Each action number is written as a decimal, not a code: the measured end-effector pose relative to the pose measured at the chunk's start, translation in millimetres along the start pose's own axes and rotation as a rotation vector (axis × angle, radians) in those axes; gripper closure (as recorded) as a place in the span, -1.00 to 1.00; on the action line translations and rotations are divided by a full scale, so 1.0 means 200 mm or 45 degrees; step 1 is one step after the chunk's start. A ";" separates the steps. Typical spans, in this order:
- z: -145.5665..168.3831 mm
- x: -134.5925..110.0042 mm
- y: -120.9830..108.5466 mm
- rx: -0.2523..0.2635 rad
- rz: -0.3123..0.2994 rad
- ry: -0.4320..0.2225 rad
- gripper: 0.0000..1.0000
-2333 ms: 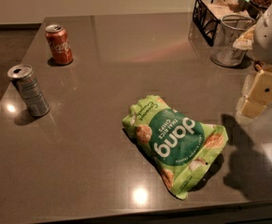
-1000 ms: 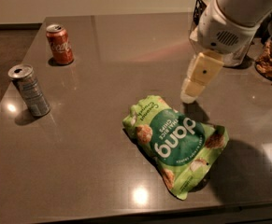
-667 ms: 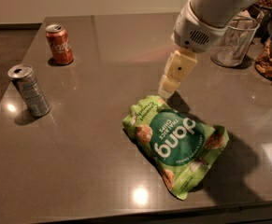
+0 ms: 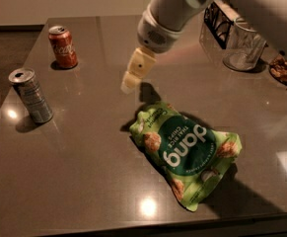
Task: Pick coke can
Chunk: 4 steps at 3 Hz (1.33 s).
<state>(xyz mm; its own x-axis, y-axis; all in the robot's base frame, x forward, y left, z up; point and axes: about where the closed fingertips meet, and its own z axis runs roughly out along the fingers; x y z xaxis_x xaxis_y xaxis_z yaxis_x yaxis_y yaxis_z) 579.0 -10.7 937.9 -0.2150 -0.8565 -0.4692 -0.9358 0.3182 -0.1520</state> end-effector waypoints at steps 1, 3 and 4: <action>0.17 -0.19 -0.13 0.031 0.038 -0.031 -1.00; 0.47 -0.52 -0.43 0.088 0.112 -0.039 -1.00; 0.56 -0.72 -0.49 0.097 0.119 -0.067 -1.00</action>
Offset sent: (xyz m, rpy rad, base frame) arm 0.1435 0.1100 -0.0223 0.0522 -0.0595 -0.1160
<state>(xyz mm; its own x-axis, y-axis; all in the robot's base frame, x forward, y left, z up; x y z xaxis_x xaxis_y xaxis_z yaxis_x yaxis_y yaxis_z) 732.7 127.2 923.6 -0.2837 -0.7996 -0.5293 -0.8877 0.4277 -0.1703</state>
